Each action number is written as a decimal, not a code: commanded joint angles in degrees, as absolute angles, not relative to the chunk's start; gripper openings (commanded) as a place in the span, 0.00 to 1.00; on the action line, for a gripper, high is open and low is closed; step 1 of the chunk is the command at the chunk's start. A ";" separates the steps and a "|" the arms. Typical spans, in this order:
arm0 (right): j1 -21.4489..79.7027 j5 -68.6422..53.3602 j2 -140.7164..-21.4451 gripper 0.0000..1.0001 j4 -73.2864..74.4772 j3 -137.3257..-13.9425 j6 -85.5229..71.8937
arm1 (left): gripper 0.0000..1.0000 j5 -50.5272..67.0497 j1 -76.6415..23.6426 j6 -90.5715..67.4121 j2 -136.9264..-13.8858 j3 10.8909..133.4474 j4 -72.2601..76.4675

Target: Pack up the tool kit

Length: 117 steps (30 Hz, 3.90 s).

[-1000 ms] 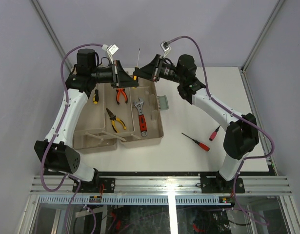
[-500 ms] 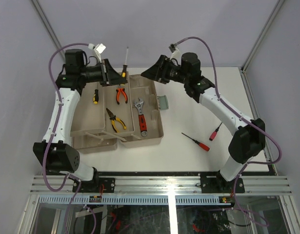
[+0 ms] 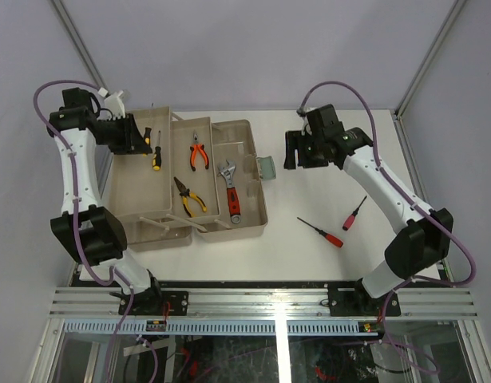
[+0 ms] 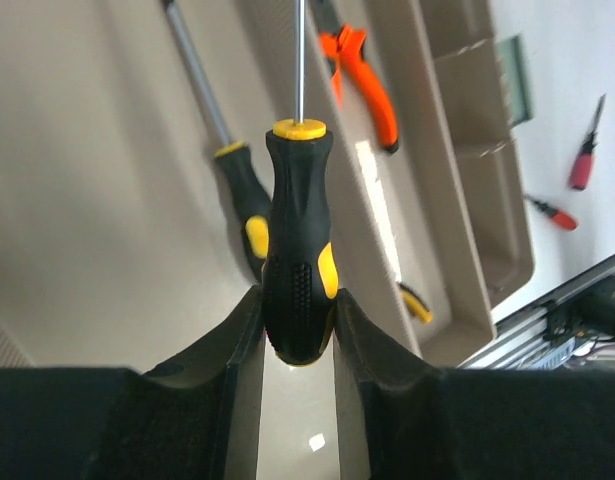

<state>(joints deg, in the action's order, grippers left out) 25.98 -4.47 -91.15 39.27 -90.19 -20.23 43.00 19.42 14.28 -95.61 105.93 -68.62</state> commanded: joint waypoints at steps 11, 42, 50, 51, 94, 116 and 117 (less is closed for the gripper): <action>26.22 -0.01 -84.29 0.77 45.47 -70.52 -2.88 | 0.00 34.11 23.13 22.18 -96.61 103.09 -76.67; 26.21 3.92 -100.81 0.63 43.31 -58.47 6.69 | 0.47 33.05 23.13 17.64 -100.96 103.38 -78.47; 26.26 2.36 -107.07 0.10 46.19 -60.83 5.41 | 0.65 33.40 23.13 17.61 -100.83 103.44 -78.68; 26.23 1.92 -107.54 0.04 46.43 -61.23 5.18 | 0.65 33.32 23.14 17.58 -100.77 103.55 -78.68; 25.48 -49.68 -89.28 0.00 -7.57 -90.80 -46.28 | 0.89 59.44 -10.57 -20.85 -86.19 93.32 -22.41; 25.56 -51.94 -92.08 0.00 -23.47 -89.43 -56.98 | 0.32 58.54 -17.49 -19.07 -87.72 92.72 -22.85; 25.53 -52.13 -92.23 0.00 -23.49 -89.47 -56.91 | 0.24 58.45 -17.53 -19.08 -87.76 92.85 -22.90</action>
<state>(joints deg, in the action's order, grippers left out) 25.39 -50.17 -92.75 -18.65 -88.07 -55.35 58.81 -16.95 -19.59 -86.87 92.31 -25.78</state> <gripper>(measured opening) 0.085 0.369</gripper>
